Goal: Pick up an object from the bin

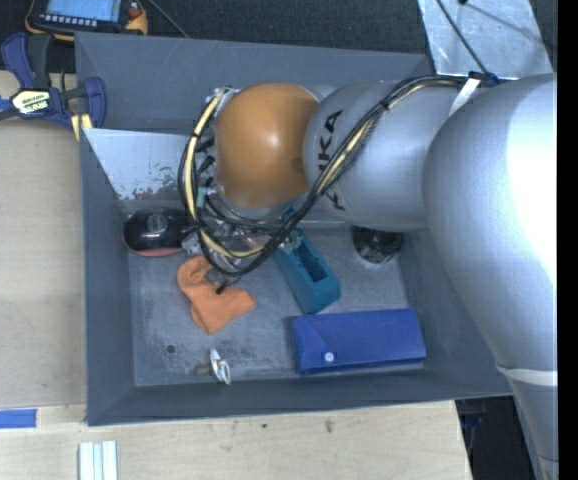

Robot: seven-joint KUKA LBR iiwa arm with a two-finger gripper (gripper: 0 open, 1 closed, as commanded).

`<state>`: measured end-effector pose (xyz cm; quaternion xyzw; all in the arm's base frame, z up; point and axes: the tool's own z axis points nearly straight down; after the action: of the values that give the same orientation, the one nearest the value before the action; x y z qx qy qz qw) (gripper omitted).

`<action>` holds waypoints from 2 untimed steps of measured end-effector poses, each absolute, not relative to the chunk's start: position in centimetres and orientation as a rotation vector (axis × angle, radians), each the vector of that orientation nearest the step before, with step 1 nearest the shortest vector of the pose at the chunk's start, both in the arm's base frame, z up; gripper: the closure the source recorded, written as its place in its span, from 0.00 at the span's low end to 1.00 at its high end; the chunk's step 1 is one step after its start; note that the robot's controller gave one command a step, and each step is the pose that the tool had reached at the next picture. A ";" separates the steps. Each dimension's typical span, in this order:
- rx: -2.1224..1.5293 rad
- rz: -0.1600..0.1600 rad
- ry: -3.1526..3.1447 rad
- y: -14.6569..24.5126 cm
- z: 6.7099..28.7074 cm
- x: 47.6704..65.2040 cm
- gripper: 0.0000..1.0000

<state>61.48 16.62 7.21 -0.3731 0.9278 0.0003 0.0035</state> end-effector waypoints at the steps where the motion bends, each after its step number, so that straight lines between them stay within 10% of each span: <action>1: -1.166 0.002 2.910 16.6 7.2 61.5 1.00; 2: -1.184 0.002 2.917 17.1 10.5 58.9 1.00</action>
Offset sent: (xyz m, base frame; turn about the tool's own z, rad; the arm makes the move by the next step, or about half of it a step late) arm -0.0400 0.0122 0.0639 -0.0143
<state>58.89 17.13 10.50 -0.3762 0.9265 0.0007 -0.0032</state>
